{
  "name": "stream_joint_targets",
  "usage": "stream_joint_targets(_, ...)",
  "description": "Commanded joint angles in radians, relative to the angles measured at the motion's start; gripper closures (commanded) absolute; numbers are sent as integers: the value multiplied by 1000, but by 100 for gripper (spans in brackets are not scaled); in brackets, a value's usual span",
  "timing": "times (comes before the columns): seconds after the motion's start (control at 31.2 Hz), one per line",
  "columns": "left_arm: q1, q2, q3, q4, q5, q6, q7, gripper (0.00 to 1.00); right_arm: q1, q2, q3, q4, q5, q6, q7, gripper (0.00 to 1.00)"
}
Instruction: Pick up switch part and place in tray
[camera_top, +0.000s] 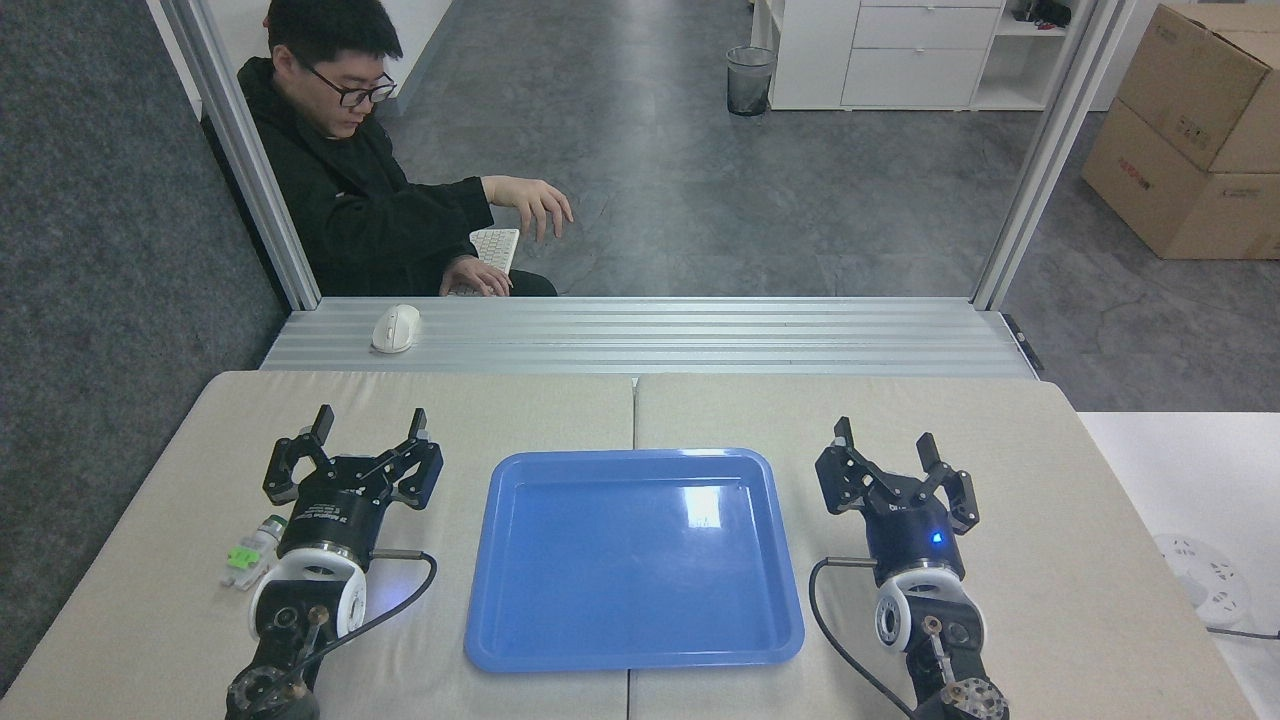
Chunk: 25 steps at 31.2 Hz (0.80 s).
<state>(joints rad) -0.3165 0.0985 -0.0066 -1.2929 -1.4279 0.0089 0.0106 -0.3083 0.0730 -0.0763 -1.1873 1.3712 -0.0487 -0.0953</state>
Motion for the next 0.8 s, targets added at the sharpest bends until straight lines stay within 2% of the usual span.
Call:
stream_joint_targets(0.0, 2, 6, 0, 15, 1, -1, -1, 1, 0, 1, 1, 0, 0, 0, 0, 0)
stream_joint_targets(0.77, 20, 1, 0, 12, 1, -1, -1, 1, 0, 1, 0, 0, 0, 0, 0, 0)
